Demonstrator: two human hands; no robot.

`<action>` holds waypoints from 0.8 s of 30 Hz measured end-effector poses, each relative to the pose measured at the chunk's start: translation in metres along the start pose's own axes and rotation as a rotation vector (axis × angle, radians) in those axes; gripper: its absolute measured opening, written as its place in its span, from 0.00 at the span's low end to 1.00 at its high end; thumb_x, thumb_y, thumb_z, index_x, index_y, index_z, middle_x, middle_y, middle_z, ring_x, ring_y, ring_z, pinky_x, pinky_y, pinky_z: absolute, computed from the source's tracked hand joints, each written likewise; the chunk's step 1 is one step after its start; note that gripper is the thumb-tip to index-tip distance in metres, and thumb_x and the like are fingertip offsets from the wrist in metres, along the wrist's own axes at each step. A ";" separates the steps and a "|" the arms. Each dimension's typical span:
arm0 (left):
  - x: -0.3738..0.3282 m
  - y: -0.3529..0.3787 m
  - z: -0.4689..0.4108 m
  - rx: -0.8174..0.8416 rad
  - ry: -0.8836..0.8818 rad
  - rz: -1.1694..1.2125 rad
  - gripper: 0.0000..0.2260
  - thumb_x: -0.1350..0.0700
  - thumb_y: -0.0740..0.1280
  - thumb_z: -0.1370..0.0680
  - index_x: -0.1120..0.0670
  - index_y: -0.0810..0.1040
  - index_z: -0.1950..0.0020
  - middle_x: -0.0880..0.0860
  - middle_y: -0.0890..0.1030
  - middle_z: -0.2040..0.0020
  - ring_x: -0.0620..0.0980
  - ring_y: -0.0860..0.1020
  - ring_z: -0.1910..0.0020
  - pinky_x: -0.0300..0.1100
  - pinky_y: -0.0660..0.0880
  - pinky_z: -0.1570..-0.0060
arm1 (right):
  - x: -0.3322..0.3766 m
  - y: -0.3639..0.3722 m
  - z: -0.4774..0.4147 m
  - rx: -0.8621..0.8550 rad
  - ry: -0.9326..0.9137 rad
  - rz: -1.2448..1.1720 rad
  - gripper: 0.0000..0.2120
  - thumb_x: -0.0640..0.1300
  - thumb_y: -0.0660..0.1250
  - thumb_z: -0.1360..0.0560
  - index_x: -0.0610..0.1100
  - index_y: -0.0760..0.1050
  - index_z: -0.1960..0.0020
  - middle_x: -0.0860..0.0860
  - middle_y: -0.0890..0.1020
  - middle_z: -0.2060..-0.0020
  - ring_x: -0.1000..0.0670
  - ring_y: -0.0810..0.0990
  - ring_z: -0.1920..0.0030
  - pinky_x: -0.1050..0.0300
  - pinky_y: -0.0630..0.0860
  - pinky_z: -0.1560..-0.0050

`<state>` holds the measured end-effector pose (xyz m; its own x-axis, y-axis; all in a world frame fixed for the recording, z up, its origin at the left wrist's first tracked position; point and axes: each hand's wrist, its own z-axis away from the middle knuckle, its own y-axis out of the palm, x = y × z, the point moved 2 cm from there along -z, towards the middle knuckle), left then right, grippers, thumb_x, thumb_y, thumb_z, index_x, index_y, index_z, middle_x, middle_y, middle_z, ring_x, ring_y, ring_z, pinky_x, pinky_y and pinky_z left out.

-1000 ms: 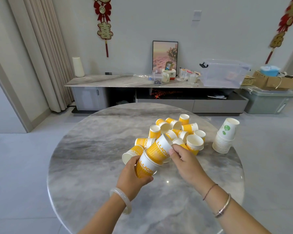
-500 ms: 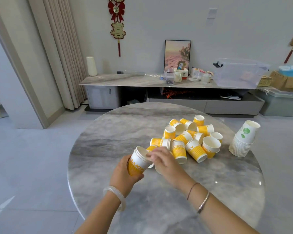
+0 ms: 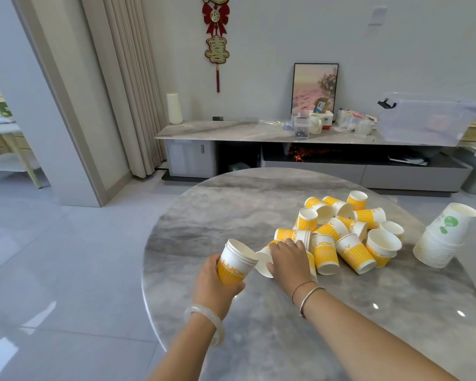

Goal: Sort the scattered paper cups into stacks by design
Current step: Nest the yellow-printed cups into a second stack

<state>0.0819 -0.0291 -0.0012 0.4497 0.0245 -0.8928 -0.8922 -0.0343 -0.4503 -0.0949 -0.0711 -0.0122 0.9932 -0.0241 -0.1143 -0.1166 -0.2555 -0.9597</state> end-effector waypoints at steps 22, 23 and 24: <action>-0.020 0.013 0.007 0.067 0.258 -0.081 0.27 0.60 0.76 0.38 0.49 0.72 0.42 0.48 0.78 0.48 0.48 0.76 0.50 0.40 0.70 0.53 | -0.049 -0.086 0.036 0.040 0.167 -1.041 0.10 0.39 0.63 0.23 0.44 0.77 0.62 0.51 0.75 0.73 0.52 0.72 0.69 0.65 0.67 0.69; -0.022 0.016 0.009 0.093 0.291 -0.095 0.28 0.59 0.76 0.38 0.48 0.72 0.41 0.47 0.77 0.47 0.47 0.75 0.49 0.39 0.70 0.52 | -0.046 -0.084 0.037 0.057 0.160 -1.003 0.09 0.39 0.63 0.24 0.44 0.77 0.62 0.50 0.74 0.72 0.50 0.71 0.67 0.59 0.67 0.66; -0.024 0.019 0.011 0.117 0.322 -0.112 0.28 0.58 0.76 0.38 0.47 0.72 0.41 0.46 0.77 0.47 0.46 0.75 0.48 0.39 0.70 0.51 | -0.044 -0.080 0.038 0.069 0.156 -0.967 0.10 0.40 0.63 0.24 0.44 0.77 0.63 0.50 0.73 0.73 0.49 0.71 0.66 0.56 0.66 0.64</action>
<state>0.0536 -0.0195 0.0118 0.5187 -0.2949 -0.8025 -0.8269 0.0656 -0.5585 -0.1292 -0.0130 0.0602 0.6497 0.0367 0.7593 0.7522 -0.1754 -0.6352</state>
